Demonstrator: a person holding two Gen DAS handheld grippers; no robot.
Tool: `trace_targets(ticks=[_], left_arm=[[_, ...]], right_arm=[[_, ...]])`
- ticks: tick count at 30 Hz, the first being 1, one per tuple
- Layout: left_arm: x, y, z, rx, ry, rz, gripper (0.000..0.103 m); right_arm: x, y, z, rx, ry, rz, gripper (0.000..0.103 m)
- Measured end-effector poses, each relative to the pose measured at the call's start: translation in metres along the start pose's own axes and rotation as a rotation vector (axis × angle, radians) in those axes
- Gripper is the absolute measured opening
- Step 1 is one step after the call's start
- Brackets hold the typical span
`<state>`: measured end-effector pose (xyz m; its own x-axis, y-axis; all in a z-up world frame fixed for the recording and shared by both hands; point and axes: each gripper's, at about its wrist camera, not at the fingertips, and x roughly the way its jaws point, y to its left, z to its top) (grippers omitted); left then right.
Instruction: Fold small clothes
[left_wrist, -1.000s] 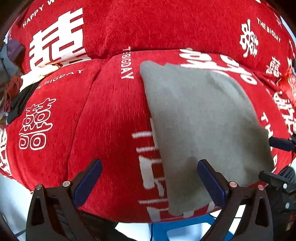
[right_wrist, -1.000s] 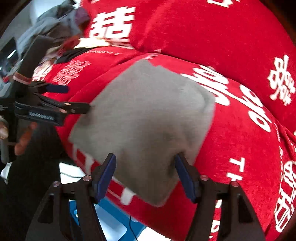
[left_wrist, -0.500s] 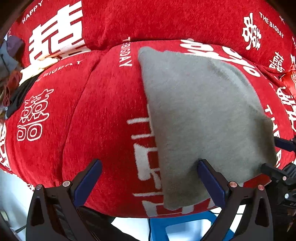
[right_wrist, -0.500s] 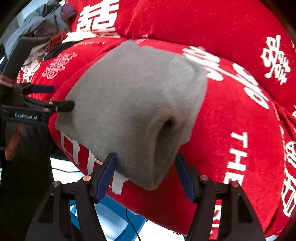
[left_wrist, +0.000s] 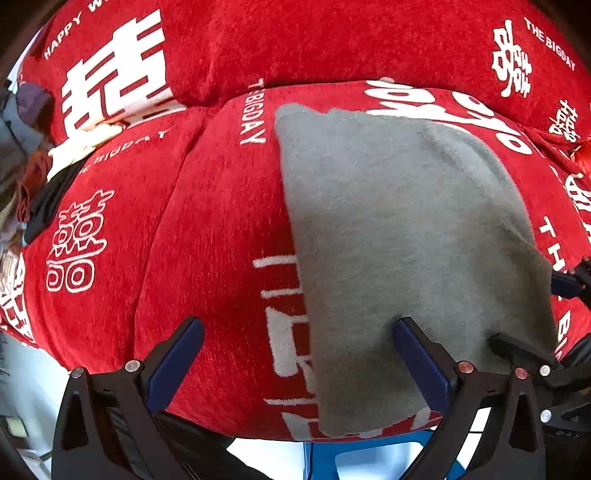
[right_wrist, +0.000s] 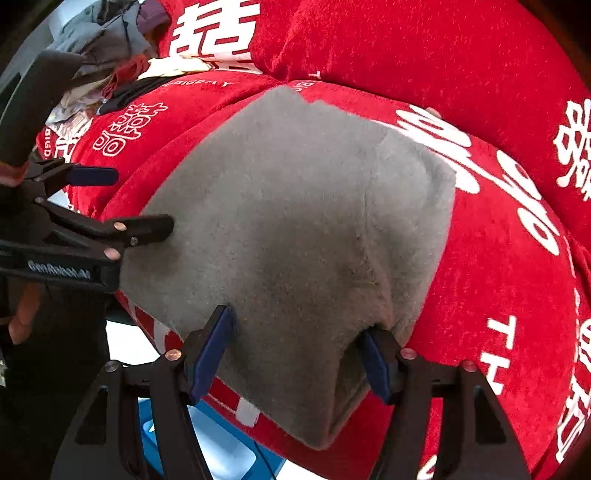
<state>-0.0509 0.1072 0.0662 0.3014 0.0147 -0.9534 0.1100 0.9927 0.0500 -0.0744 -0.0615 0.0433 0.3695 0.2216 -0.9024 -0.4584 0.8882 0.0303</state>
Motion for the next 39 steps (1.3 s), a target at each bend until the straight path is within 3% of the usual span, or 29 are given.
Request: trace_targets(ticks=[4, 10, 20, 24, 39], left_arm=[[-0.010, -0.008, 0.010, -0.007, -0.012, -0.026, 0.103], [-0.015, -0.026, 0.022, 0.004, -0.006, 0.002, 0.103], [-0.007, -0.035, 0.023, -0.025, 0.071, -0.118, 0.103], [-0.012, -0.037, 0.016, -0.053, 0.030, -0.021, 0.103], [-0.007, -0.032, 0.014, -0.062, 0.058, -0.028, 0.103]], right_arm=[[-0.018, 0.003, 0.004, -0.008, -0.007, -0.051, 0.070], [-0.033, 0.003, 0.013, -0.003, 0.002, -0.175, 0.070], [-0.047, -0.019, 0.020, 0.090, -0.013, -0.226, 0.075], [-0.041, -0.025, 0.019, 0.125, 0.004, -0.215, 0.075], [-0.028, -0.018, 0.017, 0.113, 0.077, -0.241, 0.075]])
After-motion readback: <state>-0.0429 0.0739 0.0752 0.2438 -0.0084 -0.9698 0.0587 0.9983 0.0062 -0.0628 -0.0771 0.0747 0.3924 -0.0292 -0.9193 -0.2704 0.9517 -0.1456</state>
